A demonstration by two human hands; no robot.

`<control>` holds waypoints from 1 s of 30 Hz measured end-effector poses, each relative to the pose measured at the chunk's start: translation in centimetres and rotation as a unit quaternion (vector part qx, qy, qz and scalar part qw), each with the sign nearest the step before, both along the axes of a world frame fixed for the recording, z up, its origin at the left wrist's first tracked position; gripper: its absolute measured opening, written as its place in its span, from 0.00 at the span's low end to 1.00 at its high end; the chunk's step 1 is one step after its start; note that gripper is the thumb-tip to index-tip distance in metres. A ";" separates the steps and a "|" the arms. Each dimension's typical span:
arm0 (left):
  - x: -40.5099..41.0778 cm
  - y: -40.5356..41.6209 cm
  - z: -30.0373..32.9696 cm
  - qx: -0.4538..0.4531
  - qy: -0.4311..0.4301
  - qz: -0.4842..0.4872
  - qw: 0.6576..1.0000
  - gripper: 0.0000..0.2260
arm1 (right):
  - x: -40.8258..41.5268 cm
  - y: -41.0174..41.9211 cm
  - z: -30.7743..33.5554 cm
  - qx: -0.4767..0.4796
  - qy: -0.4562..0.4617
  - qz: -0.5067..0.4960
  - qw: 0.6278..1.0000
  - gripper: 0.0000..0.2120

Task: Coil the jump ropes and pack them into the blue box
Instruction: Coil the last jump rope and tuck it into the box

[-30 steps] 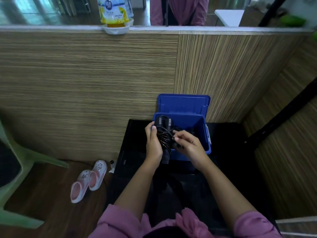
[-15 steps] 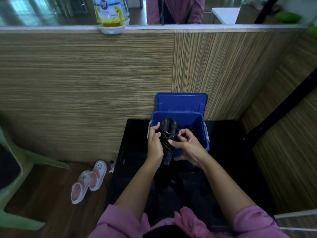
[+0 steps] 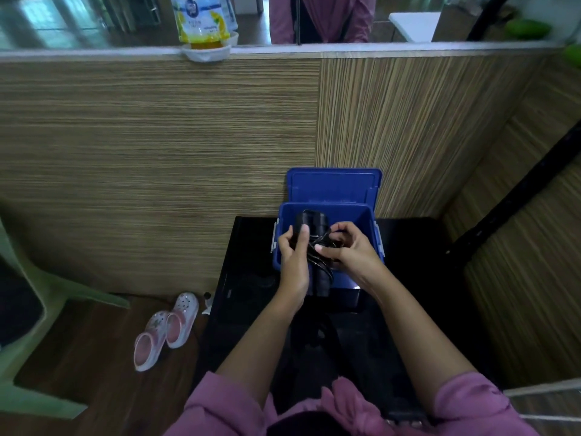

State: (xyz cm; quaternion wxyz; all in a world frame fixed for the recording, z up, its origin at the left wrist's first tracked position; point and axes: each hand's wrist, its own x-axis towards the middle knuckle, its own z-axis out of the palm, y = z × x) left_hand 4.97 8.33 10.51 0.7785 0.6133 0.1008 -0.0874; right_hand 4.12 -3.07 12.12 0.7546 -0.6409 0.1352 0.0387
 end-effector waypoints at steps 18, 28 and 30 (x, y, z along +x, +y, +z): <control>0.1 0.0 -1.5 0.067 -0.004 -0.080 0.995 0.23 | -0.5 -0.9 -1.8 0.091 -0.019 -0.054 0.994 0.13; 1.2 0.2 -0.4 -0.013 0.064 -0.095 0.993 0.11 | -0.6 -1.6 -1.2 0.127 -0.023 -0.050 0.990 0.19; 1.3 0.2 -0.6 -0.025 0.065 -0.068 0.995 0.12 | -0.8 -1.7 -0.9 0.104 -0.021 -0.018 0.994 0.18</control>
